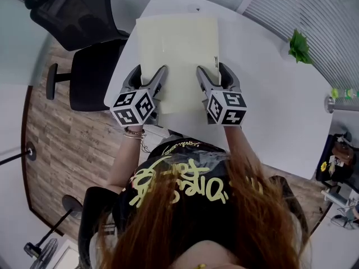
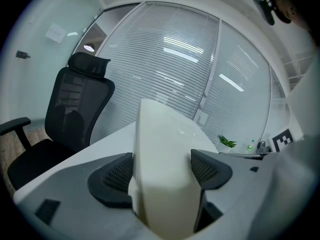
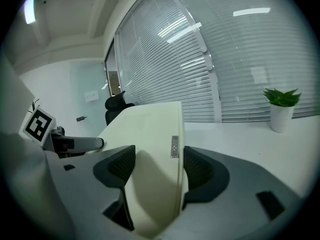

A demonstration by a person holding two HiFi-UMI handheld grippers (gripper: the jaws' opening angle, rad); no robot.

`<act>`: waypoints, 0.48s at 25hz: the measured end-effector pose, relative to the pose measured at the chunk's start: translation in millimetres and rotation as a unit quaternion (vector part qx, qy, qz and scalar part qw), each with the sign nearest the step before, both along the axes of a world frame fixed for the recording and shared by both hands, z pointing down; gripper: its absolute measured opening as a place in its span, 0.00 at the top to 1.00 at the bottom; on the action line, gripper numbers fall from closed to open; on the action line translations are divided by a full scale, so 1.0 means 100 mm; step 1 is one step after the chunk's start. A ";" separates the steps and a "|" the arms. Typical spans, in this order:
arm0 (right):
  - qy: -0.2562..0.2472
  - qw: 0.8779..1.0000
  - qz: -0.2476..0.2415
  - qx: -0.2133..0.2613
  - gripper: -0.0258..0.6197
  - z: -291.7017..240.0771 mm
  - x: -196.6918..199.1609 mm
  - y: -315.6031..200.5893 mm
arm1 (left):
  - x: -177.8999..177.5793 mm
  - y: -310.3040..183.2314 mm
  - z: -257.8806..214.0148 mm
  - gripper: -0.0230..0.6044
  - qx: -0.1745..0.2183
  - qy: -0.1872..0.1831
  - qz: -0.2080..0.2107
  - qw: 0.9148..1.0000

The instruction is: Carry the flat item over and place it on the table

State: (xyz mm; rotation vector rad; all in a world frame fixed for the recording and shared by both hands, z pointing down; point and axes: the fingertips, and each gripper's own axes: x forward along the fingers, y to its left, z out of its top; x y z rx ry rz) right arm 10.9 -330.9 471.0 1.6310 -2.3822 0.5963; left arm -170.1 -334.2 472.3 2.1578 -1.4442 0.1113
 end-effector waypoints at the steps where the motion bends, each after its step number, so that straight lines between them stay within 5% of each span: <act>1: 0.001 1.000 0.000 -0.002 0.48 0.01 -0.01 0.00 | -0.01 -0.01 0.01 0.38 -0.003 0.001 0.001 1.000; 12: 0.012 1.000 0.008 -0.016 0.48 0.09 -0.05 -0.07 | -0.04 -0.09 0.12 0.38 -0.038 -0.001 0.007 0.999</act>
